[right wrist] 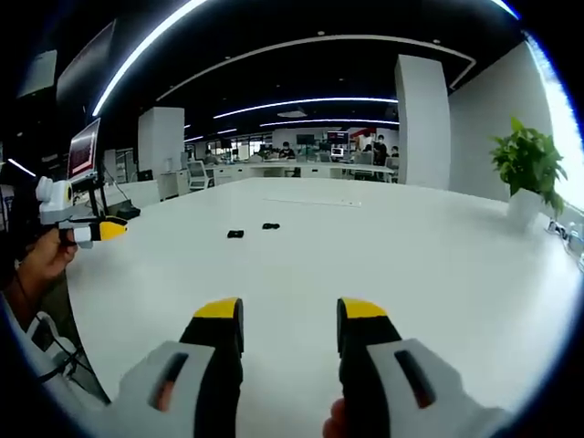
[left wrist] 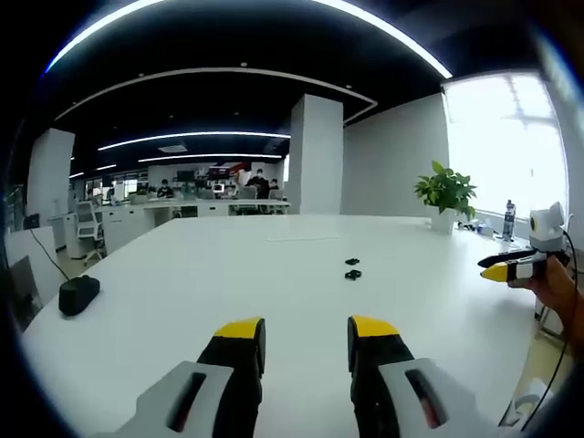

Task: Snap the two parts of the plastic buckle together until the buckle closes and remains connected.

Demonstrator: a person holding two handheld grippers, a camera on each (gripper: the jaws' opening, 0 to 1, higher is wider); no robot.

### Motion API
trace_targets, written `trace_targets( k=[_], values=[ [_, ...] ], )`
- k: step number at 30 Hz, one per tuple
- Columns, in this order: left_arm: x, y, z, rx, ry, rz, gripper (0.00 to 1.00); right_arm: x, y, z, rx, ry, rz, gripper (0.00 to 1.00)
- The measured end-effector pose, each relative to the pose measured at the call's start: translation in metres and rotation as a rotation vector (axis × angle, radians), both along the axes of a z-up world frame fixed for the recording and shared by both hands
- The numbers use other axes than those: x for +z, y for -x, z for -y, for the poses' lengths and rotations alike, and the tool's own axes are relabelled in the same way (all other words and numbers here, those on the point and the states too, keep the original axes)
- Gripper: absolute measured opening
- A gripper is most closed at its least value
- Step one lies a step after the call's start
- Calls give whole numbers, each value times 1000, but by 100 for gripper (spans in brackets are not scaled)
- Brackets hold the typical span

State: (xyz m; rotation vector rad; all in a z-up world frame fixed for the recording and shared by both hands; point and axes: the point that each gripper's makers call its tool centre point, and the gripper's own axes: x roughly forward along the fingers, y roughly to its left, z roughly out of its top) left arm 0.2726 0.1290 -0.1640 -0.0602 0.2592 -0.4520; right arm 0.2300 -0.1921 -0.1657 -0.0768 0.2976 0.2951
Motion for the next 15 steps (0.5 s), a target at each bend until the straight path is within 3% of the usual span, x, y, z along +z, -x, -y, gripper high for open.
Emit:
trace_targets(
  k=[15],
  values=[
    [5, -4, 3, -6, 5, 8, 36, 6, -3, 1, 10, 4, 10, 39]
  ],
)
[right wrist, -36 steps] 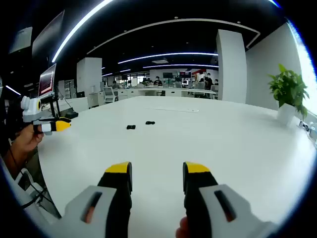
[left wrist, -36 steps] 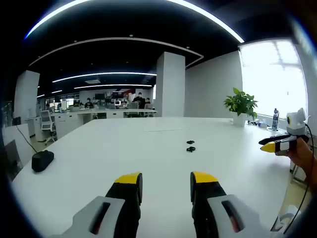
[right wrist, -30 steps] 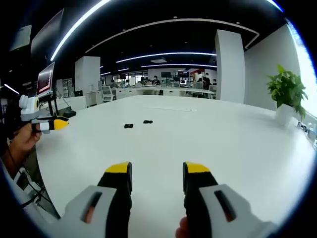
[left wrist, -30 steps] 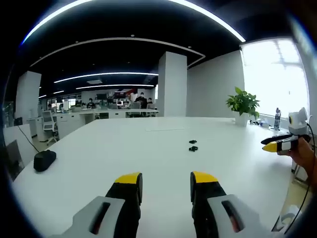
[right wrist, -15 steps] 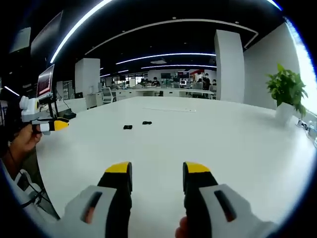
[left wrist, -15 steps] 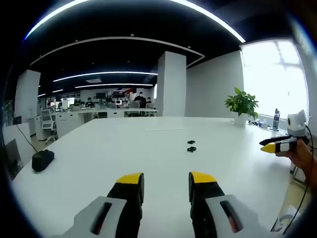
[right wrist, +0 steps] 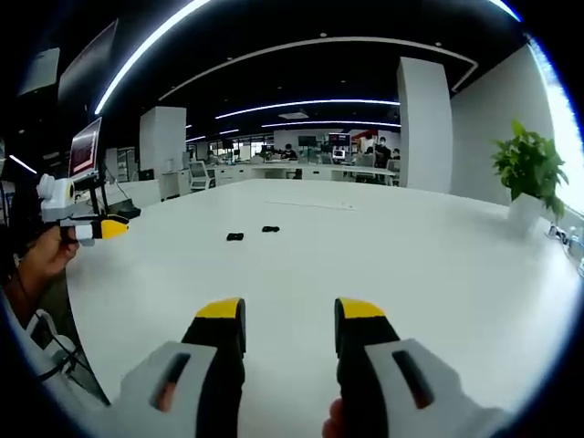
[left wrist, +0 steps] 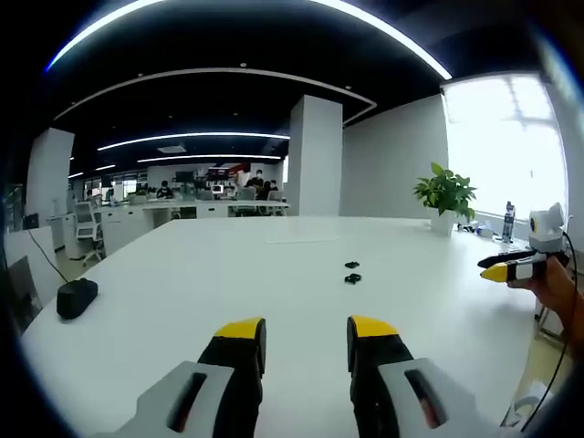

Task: Snap the two parts of the plastic buckle together until the buckle closes and remains connected.

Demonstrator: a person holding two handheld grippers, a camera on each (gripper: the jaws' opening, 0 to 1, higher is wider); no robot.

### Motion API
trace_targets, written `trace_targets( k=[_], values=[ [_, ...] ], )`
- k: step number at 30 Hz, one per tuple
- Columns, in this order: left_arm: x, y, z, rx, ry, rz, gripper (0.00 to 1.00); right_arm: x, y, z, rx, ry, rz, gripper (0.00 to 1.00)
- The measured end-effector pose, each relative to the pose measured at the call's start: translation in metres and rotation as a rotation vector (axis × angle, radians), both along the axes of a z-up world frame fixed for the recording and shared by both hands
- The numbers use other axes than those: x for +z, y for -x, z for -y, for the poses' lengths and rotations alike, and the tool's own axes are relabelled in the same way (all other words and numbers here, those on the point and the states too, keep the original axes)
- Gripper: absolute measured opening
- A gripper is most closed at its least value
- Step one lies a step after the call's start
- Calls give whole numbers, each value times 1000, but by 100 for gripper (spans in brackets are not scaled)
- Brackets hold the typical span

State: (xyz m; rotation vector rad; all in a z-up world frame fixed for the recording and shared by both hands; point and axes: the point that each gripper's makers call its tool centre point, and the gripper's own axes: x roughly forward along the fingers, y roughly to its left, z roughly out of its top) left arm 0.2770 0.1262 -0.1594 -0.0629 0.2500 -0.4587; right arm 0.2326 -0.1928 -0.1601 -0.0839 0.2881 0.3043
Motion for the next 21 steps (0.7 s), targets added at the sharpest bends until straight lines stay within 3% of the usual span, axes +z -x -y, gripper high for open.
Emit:
trace_targets(
  k=[21],
  values=[
    [7, -4, 5, -15, -13, 9, 37, 2, -6, -1, 7, -7, 3, 36]
  ],
)
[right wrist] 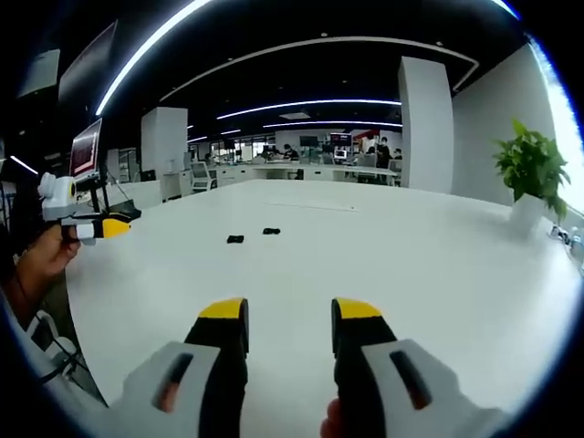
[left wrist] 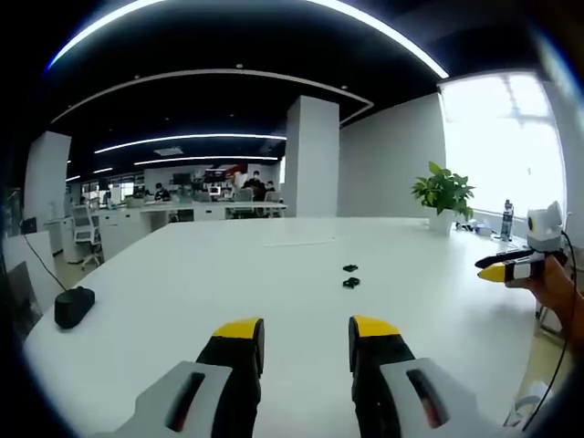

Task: Snap the two parts of the plastic buckle together until the buckle closes and remains connected.

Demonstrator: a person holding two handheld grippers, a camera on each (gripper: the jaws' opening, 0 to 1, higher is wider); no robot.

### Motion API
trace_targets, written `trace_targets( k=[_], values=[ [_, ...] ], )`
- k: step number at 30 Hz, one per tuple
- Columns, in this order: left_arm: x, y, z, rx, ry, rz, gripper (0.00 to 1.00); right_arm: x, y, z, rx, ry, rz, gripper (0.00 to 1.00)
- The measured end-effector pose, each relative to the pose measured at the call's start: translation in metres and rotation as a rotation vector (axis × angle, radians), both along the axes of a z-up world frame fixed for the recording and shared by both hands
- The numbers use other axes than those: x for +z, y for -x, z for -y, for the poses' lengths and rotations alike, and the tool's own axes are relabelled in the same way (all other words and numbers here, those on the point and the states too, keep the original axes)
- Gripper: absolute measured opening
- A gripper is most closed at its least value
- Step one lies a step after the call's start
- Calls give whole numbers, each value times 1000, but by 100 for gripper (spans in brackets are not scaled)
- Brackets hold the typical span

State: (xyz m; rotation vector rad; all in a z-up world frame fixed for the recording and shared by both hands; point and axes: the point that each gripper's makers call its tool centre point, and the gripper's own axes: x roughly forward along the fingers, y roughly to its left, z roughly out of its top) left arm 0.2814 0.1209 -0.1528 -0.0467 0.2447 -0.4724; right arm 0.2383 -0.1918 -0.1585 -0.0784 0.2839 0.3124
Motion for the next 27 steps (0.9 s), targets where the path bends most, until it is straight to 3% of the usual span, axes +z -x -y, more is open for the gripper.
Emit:
trace_targets(
  k=[27],
  values=[
    [0, -8, 6, -32, 2, -9, 34, 0, -15, -6, 20, 3, -11, 33]
  ],
)
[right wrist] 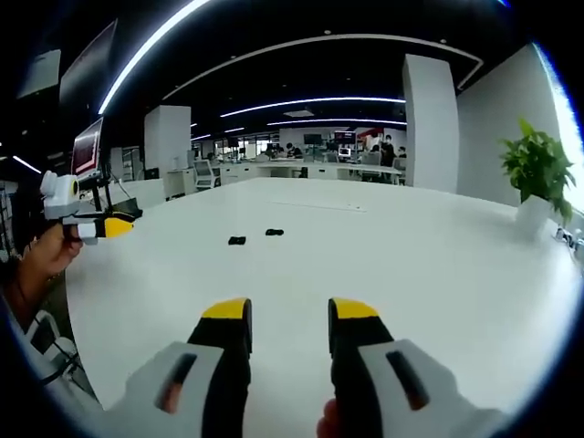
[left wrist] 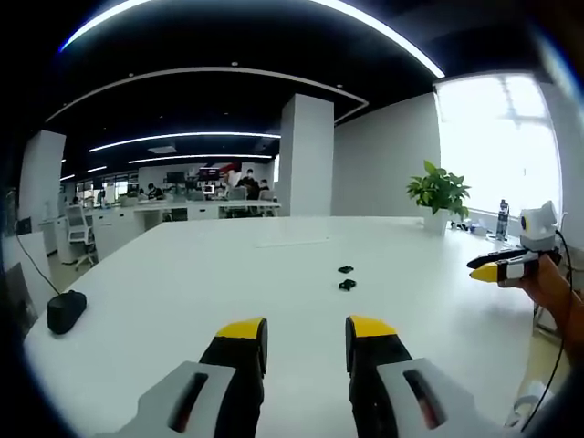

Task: Snap the two parts of the plastic buckle together until the buckle closes and remains connected.

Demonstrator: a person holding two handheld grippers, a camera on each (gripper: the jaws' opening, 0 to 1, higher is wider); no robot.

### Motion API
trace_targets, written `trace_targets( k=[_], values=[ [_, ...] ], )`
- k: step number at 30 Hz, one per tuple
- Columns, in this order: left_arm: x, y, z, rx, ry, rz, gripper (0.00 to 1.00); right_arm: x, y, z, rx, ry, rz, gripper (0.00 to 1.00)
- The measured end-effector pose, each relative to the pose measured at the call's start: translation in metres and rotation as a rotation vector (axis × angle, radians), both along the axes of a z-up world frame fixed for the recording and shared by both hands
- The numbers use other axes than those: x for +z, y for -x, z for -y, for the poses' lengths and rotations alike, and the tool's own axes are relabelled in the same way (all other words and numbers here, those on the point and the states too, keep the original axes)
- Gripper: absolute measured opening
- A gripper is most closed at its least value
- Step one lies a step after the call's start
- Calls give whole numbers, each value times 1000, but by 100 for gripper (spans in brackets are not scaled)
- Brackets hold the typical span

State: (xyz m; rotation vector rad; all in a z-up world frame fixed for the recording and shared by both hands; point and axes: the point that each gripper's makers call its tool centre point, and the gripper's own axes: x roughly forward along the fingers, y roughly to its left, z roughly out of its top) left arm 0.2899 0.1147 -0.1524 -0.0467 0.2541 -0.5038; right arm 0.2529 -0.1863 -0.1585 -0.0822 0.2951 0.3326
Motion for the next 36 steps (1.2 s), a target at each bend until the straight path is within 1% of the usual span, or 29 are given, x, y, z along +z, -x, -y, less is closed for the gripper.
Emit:
trace_targets(
  k=[5, 10, 15, 19, 29, 36],
  values=[
    [0, -3, 1, -7, 4, -1, 34, 1, -5, -1, 9, 9, 2, 33],
    [-1, -6, 6, -39, 22, -18, 34, -1, -12, 0, 14, 5, -5, 33],
    [-2, -11, 12, -64, 15, -23, 34, -3, -17, 3, 14, -5, -12, 33],
    [-2, -14, 18, -82, 24, -33, 34, -4, -22, 5, 14, -22, -15, 33],
    [-6, -20, 29, -120, 11, -38, 34, -5, -32, 7, 27, -19, -24, 32],
    [-8, -24, 32, -141, 2, -41, 34, -6, -38, 8, 38, -18, -31, 33]
  ],
)
